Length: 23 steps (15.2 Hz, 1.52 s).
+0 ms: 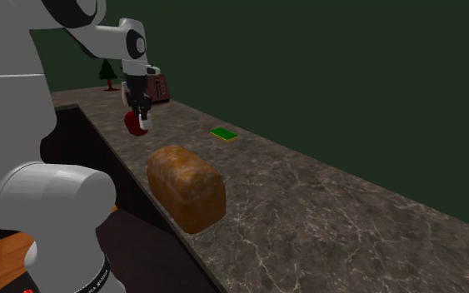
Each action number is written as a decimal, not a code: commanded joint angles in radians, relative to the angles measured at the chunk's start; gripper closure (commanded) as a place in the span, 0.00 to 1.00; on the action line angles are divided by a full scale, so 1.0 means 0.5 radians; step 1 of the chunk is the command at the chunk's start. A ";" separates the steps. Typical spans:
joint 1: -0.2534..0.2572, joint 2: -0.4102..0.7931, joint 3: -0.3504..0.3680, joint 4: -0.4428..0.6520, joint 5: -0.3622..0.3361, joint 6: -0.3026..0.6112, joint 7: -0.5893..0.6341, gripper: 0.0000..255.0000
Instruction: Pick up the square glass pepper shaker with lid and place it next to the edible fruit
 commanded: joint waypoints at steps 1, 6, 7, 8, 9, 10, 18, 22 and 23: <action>0.000 0.016 -0.001 -0.031 -0.001 0.047 -0.003 1.00; 0.002 0.060 0.000 -0.112 -0.005 0.173 -0.008 1.00; 0.003 0.071 0.000 -0.127 -0.006 0.198 -0.009 1.00; 0.003 0.081 -0.001 -0.142 -0.007 0.223 -0.009 1.00; 0.004 0.092 -0.001 -0.156 -0.008 0.247 -0.010 1.00; 0.004 0.103 -0.001 -0.169 -0.009 0.272 -0.011 1.00; 0.008 0.177 -0.002 -0.241 -0.016 0.418 -0.014 1.00; 0.008 0.177 -0.002 -0.241 -0.016 0.418 -0.014 1.00; 0.008 0.177 -0.002 -0.241 -0.016 0.418 -0.014 1.00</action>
